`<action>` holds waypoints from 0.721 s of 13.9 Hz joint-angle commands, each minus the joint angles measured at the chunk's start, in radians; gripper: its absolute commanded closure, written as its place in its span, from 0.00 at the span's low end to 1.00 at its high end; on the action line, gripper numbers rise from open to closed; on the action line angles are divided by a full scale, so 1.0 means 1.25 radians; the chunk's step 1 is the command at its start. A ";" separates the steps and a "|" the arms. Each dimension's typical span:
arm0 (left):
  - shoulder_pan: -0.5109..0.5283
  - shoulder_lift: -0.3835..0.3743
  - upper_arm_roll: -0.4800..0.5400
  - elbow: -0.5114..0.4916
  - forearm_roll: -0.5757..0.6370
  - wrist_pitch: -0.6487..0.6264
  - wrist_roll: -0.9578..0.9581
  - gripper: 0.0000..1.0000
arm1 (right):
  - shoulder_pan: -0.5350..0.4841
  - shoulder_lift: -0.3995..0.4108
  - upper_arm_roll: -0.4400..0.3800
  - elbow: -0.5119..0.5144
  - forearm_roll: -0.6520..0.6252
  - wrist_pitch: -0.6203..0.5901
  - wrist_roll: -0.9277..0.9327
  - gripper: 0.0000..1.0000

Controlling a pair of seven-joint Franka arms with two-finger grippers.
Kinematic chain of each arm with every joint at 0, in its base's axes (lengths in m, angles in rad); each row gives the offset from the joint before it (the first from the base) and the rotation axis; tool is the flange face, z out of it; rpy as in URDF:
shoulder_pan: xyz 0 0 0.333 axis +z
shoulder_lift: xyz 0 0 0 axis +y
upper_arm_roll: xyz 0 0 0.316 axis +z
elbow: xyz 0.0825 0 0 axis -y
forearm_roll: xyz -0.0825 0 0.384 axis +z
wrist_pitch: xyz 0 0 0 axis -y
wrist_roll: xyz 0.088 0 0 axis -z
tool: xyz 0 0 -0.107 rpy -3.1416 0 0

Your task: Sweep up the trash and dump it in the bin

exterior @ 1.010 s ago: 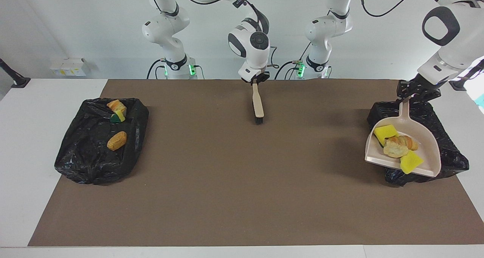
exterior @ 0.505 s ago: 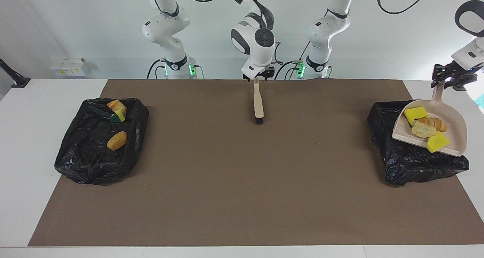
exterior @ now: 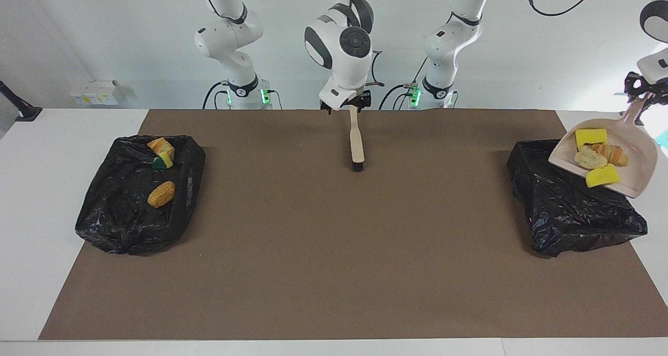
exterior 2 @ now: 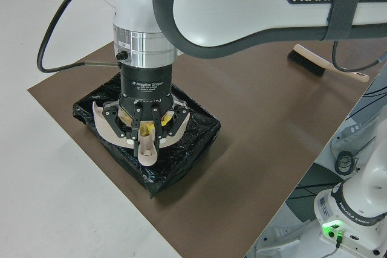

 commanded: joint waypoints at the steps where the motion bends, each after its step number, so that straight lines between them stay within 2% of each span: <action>1: -0.040 0.020 0.005 0.009 0.092 0.046 0.057 1.00 | -0.088 0.002 0.007 0.085 -0.028 -0.093 -0.120 0.00; 4: -0.060 0.032 0.001 0.013 0.147 0.053 0.057 1.00 | -0.164 0.001 0.004 0.159 -0.075 -0.149 -0.218 0.00; 6: -0.107 0.032 0.001 0.014 0.218 0.057 0.046 1.00 | -0.229 0.001 0.002 0.205 -0.080 -0.176 -0.295 0.00; 8: -0.151 0.031 0.001 0.020 0.296 0.057 0.009 1.00 | -0.280 0.000 -0.006 0.222 -0.109 -0.176 -0.373 0.00; 10: -0.173 0.029 0.000 0.024 0.338 0.058 0.009 1.00 | -0.309 0.003 -0.006 0.233 -0.168 -0.135 -0.457 0.00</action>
